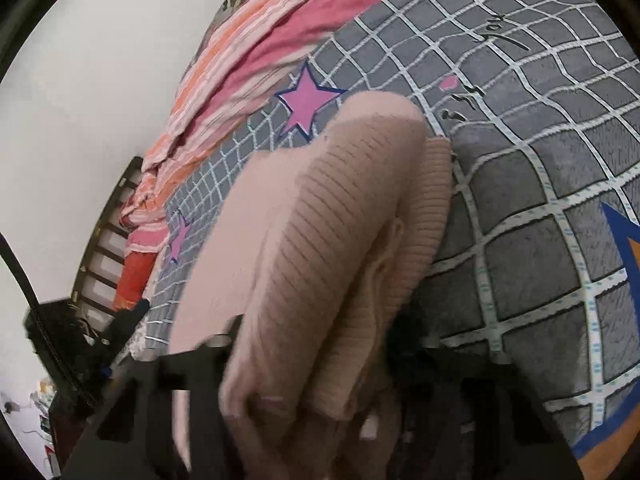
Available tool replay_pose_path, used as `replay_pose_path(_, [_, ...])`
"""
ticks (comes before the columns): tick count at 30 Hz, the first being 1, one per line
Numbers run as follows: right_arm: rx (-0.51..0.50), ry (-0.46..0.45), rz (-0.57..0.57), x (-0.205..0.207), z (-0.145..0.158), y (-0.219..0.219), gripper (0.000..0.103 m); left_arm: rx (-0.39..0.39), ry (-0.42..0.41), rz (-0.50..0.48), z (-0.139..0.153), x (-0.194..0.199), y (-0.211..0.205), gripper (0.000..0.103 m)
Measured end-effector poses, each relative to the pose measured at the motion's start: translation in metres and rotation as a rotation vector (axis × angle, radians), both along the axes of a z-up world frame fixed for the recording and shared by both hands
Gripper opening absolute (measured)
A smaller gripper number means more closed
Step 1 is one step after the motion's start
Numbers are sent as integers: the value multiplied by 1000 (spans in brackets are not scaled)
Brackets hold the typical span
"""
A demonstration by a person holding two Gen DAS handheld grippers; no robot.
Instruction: Fold small clothes
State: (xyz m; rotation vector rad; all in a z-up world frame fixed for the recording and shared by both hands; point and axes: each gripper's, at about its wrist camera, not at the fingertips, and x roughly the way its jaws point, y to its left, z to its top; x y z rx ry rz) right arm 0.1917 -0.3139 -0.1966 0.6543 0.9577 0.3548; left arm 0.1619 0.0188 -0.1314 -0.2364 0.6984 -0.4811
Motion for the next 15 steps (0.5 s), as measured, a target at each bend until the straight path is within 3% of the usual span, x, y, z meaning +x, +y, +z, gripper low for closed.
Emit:
replay_pose_path(7, [-102, -125, -45, -17, 75, 25, 37, 89, 13, 91, 3, -8, 30, 61])
replay_pose_path(9, [-211, -149, -74, -19, 105, 44, 36, 99, 15, 111, 2, -10, 40, 61])
replay_pose_path(15, [-405, -191, -98, -10, 151, 103, 36, 38, 37, 151, -5, -14, 70, 61])
